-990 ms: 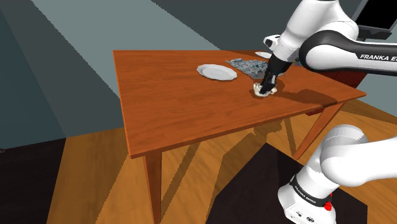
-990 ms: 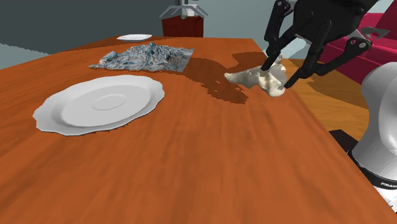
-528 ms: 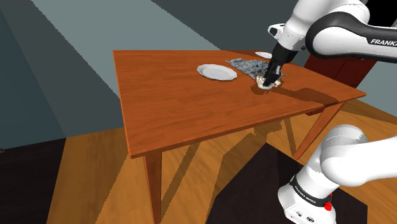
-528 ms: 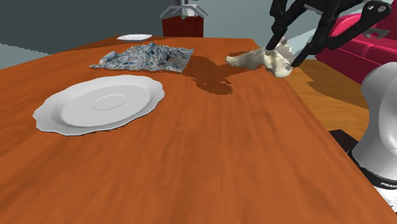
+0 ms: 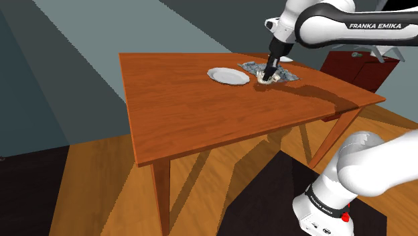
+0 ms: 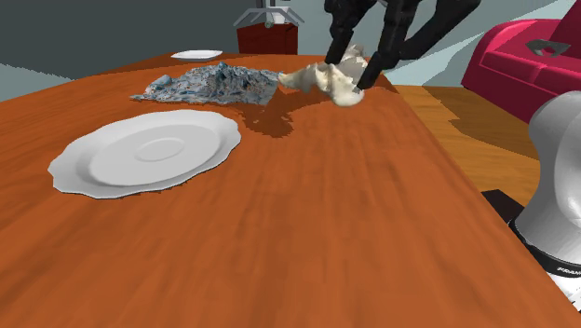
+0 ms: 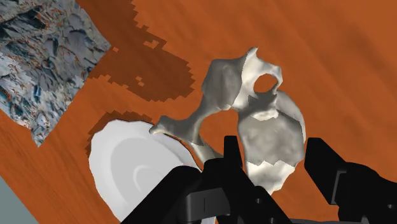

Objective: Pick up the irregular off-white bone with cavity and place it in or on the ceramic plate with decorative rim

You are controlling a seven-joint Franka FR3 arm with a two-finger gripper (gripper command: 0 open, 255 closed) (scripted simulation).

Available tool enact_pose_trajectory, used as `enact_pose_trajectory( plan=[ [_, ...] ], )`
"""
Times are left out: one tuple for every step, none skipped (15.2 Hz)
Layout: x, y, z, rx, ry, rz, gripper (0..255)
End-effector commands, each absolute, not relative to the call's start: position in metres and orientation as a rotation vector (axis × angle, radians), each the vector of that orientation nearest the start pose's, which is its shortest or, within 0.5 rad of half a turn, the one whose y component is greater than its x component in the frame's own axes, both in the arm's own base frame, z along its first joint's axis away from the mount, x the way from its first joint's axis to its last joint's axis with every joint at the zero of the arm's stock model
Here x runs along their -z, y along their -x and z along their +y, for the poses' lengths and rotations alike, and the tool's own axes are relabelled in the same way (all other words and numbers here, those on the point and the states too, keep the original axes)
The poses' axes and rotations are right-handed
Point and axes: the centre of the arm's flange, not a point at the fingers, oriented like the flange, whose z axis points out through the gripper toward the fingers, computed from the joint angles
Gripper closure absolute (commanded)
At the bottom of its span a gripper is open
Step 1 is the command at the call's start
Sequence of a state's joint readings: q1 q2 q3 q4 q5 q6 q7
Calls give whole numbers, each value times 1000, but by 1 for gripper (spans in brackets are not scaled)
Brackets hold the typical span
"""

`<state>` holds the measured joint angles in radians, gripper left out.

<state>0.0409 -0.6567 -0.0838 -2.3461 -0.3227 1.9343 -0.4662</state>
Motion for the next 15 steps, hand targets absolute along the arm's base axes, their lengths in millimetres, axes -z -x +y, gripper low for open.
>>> enact_pose_trajectory(
  plan=[
    [-589,-401,-50,298,3331,-873,255],
    [-590,-414,-53,298,3331,-873,255],
    [-591,-427,-55,298,3331,-873,255],
    [-591,-440,-58,298,3331,-873,255],
    [-592,-453,-60,298,3331,-873,255],
    [-593,-466,-63,298,3331,-873,255],
    [-593,-479,-65,298,3331,-873,255],
    [-594,-492,-68,298,3331,-873,255],
    [-595,-504,-70,298,3331,-873,255],
    [-595,-517,-73,298,3331,-873,255],
    [-596,-530,-75,298,3331,-873,255],
    [-597,-543,-78,298,3331,-873,255],
    [-597,-556,-80,298,3331,-873,255],
    [-598,-569,-83,298,3331,-873,255],
    [-599,-582,-85,298,3331,-873,255]
  ],
)
